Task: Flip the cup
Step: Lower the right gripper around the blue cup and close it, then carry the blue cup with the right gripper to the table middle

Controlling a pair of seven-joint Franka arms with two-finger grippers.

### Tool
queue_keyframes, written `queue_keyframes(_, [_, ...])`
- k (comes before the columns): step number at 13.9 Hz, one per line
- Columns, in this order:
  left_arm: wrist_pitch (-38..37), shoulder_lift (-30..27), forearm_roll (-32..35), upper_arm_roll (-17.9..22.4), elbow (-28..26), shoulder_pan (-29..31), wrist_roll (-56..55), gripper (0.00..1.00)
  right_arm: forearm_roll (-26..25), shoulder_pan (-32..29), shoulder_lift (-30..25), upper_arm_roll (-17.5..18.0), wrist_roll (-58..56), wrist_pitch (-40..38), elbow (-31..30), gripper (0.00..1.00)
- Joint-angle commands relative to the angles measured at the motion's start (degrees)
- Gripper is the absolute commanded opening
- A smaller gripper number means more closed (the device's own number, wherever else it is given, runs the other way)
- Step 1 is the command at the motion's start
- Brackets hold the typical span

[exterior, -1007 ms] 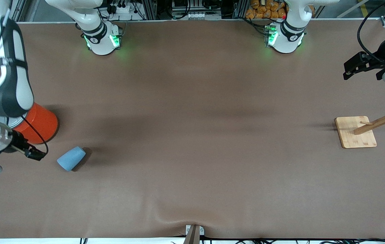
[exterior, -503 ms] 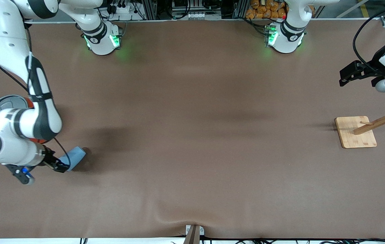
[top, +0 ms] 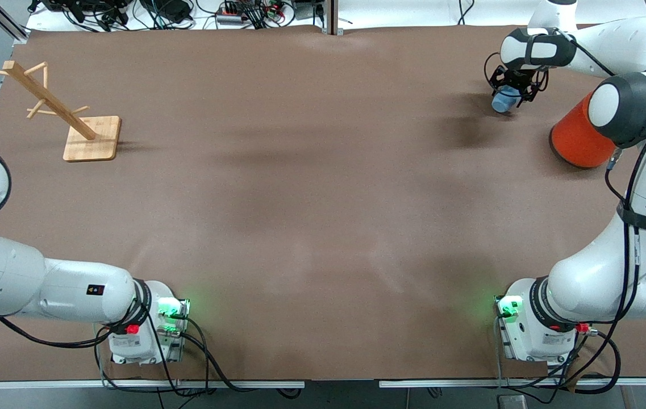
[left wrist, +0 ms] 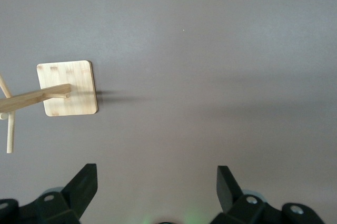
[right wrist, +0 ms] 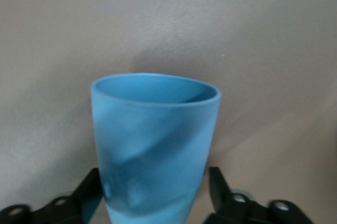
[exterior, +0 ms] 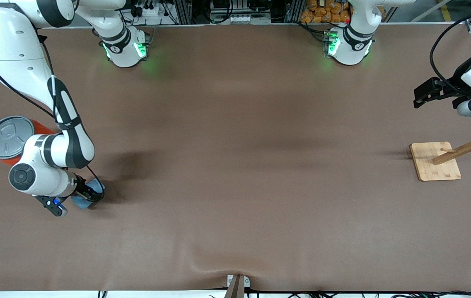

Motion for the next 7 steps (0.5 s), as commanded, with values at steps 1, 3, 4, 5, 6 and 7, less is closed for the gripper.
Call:
queue_keyframes(1, [0.57,-0.27,-0.62,0.16,-0.14,-0.09,0.76,1.0,0.73,-1.12,-0.72,-0.03,-12.08,-0.24,-1.01,0.08])
queue_keyframes(3, [0.48,-0.27,-0.62,0.07,-0.05,-0.09,0.76,1.0,0.73,-0.69,-1.77,0.06,-20.72,-1.64,-0.93,0.06])
queue_keyframes(4, [0.57,-0.27,-0.62,0.07,0.03,0.0,0.76,1.0,0.64,0.45,-3.43,0.58,-23.88,-3.91,-0.84,0.06])
queue_keyframes(5, [0.57,-0.27,-0.62,0.16,0.03,0.09,0.76,1.0,0.73,2.72,-5.8,1.2,-27.92,-6.2,-0.84,0.06])
queue_keyframes(6, [0.57,-0.35,-0.7,0.16,0.03,0.26,0.76,1.0,0.73,5.27,-7.04,1.99,-32.48,-8.4,-0.84,0.06])
queue_keyframes(7, [0.57,-0.35,-0.7,0.16,0.03,0.61,0.76,1.0,0.64,8.16,-7.57,3.73,-38.79,-8.85,-0.4,0.06])
